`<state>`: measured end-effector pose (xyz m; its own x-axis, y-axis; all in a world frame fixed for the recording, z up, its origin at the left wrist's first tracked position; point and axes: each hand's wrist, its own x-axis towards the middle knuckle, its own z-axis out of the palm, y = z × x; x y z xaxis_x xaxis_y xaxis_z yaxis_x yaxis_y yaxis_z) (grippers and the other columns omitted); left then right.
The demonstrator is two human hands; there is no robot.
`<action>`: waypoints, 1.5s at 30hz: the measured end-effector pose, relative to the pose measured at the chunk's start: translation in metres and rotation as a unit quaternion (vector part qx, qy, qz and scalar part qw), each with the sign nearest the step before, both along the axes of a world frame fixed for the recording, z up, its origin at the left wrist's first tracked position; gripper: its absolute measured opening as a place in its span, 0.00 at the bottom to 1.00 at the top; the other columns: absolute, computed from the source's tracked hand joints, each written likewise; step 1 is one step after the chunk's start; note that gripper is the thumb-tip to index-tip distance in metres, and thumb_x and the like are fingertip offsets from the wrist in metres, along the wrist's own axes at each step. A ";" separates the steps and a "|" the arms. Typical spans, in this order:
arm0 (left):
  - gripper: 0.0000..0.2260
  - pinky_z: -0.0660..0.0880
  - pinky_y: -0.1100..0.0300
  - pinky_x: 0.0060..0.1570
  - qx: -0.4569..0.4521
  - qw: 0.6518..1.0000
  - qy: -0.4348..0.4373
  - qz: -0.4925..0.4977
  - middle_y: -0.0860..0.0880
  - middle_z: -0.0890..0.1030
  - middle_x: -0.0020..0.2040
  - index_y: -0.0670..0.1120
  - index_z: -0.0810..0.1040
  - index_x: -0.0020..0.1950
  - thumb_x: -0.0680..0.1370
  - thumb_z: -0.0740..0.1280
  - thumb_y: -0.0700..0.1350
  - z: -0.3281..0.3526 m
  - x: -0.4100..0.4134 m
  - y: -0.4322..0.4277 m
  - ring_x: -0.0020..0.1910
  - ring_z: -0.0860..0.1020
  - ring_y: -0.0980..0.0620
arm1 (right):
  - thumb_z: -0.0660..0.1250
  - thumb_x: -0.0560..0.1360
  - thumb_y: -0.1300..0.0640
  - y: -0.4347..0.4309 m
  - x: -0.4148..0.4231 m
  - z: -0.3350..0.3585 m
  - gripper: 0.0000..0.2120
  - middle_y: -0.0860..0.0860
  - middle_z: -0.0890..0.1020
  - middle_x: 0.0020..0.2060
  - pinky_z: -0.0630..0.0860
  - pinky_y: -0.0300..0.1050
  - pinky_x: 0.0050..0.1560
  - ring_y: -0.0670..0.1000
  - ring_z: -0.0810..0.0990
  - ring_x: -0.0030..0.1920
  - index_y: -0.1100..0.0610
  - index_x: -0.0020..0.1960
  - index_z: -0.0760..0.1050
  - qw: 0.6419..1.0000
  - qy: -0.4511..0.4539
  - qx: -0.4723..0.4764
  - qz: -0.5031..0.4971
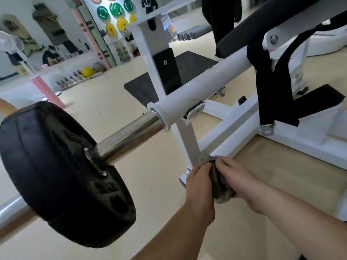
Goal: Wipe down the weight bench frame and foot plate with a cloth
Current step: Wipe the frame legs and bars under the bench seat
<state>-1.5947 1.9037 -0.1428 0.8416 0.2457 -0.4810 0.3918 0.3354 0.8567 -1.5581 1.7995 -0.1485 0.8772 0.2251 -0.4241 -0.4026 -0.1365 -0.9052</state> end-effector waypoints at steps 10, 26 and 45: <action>0.09 0.72 0.60 0.35 0.267 0.959 0.042 -0.083 0.48 0.80 0.33 0.45 0.80 0.40 0.77 0.64 0.45 -0.060 -0.010 -0.017 0.35 0.78 0.48 | 0.60 0.82 0.50 -0.038 -0.009 -0.018 0.16 0.46 0.76 0.33 0.67 0.42 0.35 0.47 0.73 0.35 0.52 0.36 0.72 0.963 -0.111 -0.235 0.070; 0.24 0.66 0.77 0.53 0.167 0.855 -0.010 -0.490 0.61 0.67 0.73 0.60 0.54 0.83 0.87 0.56 0.51 -0.118 -0.039 -0.184 0.63 0.74 0.63 | 0.60 0.83 0.51 -0.216 -0.082 -0.080 0.17 0.50 0.76 0.67 0.72 0.46 0.63 0.52 0.76 0.66 0.52 0.68 0.76 0.899 -0.110 -0.413 -0.090; 0.32 0.38 0.46 0.81 0.627 0.514 -0.206 -0.549 0.51 0.32 0.82 0.55 0.39 0.84 0.85 0.54 0.52 -0.131 0.007 -0.297 0.80 0.30 0.49 | 0.55 0.84 0.49 -0.297 -0.070 -0.117 0.16 0.53 0.79 0.43 0.68 0.48 0.45 0.55 0.75 0.45 0.53 0.43 0.73 0.903 -0.027 -0.289 -0.318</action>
<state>-1.5879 1.6069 -0.2735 0.7711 -0.5861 -0.2488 -0.5456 -0.8097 0.2161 -1.6283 1.5029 -0.2652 0.7744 -0.5759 -0.2621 -0.5231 -0.3497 -0.7772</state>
